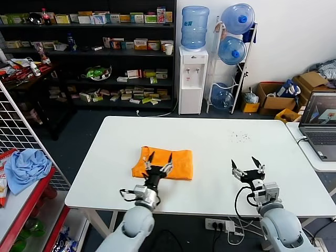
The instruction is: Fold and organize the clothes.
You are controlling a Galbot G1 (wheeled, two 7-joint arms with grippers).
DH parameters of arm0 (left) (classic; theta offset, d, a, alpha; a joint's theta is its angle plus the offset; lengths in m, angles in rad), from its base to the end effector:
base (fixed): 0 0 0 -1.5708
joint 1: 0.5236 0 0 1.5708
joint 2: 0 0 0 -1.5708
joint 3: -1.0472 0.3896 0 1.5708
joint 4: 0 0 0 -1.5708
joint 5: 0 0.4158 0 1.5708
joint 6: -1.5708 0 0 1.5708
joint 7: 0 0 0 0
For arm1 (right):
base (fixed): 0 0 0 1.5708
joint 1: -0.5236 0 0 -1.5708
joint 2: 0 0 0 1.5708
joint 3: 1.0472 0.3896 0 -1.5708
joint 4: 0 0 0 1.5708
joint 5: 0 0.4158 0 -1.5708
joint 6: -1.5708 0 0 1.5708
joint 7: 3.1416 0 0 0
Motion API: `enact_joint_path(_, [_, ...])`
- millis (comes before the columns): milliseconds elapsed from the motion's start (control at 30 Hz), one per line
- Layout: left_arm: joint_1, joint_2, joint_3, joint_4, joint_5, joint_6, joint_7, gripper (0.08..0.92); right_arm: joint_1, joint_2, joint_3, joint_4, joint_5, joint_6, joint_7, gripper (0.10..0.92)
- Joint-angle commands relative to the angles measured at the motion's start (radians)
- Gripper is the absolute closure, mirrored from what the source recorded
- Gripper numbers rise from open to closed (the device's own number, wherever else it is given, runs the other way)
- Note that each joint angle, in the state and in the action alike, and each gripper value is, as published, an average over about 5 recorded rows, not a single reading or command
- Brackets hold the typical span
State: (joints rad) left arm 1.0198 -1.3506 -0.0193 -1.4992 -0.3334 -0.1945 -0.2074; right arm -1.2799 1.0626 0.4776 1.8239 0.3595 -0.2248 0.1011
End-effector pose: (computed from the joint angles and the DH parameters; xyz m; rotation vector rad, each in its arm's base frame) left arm 0.3754 -0.1040 -0.4429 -0.3891 -3.1095 0.2047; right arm 0.3317 -0.1227 -0.3442 0.0703 -2.8947 0.2239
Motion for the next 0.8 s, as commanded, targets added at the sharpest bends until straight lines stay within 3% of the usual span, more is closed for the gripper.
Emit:
enact_joint_path(33, [0.147,0.265,-0.230,-0.081,0.161,-0.079,0.045,0.184,0.006,0.144,0.122,-0.027,-0.084,0.040,-0.174,0.203])
enact_joint_path(400, [0.196,0.284,-0.344,-0.080,0.099,0.119,0.115,0.177,0.008,0.227,0.208,-0.072,-0.198,0.037,-0.251,0.203])
enact_joint_path(800, [0.196,0.240,-0.395,-0.089,0.174,0.136,0.171,0.177,0.015,0.282,0.224,-0.078,-0.216,0.043,-0.254,0.203])
